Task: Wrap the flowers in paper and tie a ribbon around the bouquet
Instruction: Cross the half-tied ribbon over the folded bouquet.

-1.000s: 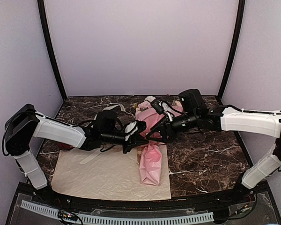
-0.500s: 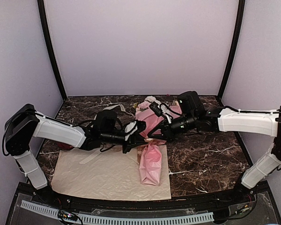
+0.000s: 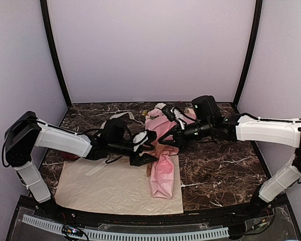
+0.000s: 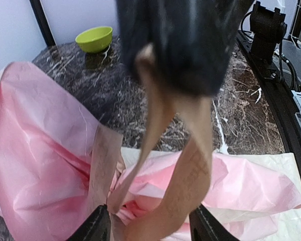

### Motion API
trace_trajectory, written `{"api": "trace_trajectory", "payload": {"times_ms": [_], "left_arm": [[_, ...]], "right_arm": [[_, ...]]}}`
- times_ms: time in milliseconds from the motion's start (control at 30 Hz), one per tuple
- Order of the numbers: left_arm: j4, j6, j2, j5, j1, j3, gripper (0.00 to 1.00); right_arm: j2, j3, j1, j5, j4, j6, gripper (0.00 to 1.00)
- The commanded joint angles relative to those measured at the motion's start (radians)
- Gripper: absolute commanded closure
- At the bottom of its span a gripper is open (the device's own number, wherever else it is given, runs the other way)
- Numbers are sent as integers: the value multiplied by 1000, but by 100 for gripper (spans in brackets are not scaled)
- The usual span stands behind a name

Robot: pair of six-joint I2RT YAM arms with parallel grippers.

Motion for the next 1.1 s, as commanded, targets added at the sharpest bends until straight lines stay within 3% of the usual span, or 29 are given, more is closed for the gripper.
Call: {"api": "trace_trajectory", "payload": {"times_ms": [0,133,333,467,600,667,767,833,867,1067], "left_arm": [[-201,-44,-130,-58,27,6,41],[-320,-139,-187,-212,66,-36,35],[-641,-175,-71,-328,84,56,33],[-646,-159,-19,-514,92,79,30],[-622,-116,41,-500,103,95,31],[-606,-119,70,-507,103,106,38],[-563,-114,68,-474,102,100,79],[-556,-99,37,-412,102,81,96],[-571,-90,20,-393,102,77,100],[-721,-6,-139,-302,47,74,100]], "right_arm": [[-10,23,-4,17,40,-3,100],[0,33,-5,16,39,-6,100],[12,39,-6,12,33,-13,100],[19,45,-7,0,27,-12,100],[15,44,-6,1,26,-10,100],[10,40,-7,3,28,-10,100],[3,32,-9,3,34,-7,100],[3,32,-9,9,30,-5,100],[3,34,-10,15,29,-3,100],[32,56,-22,50,34,30,100]]}}
